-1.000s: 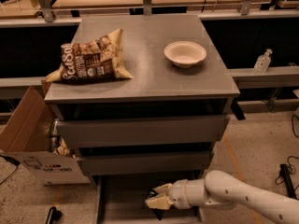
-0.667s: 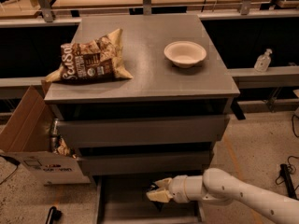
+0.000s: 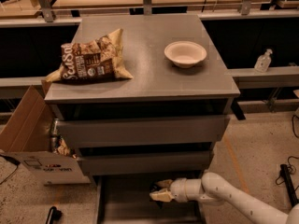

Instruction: Place rxbar blueberry into bottom drawer

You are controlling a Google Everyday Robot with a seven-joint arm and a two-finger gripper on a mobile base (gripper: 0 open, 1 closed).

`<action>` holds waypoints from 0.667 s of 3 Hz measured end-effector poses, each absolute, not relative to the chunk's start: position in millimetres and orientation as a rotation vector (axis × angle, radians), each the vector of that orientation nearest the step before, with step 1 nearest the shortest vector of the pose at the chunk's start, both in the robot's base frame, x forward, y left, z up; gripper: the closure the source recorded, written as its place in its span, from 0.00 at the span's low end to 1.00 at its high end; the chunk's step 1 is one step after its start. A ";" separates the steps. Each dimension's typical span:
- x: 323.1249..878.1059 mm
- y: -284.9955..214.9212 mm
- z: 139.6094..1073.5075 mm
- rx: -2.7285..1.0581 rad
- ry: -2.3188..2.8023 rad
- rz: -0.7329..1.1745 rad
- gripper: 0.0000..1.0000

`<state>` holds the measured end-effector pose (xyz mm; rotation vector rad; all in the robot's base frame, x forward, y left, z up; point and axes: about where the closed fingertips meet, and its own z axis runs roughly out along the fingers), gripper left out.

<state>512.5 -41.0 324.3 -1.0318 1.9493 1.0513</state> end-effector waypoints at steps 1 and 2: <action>533.6 -52.5 277.6 -1.067 1.984 1.043 1.00; 547.8 -58.0 249.0 -1.095 2.031 1.022 1.00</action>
Offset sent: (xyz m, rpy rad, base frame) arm 0.0567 -0.0301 -0.1099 -0.1544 0.0634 0.0280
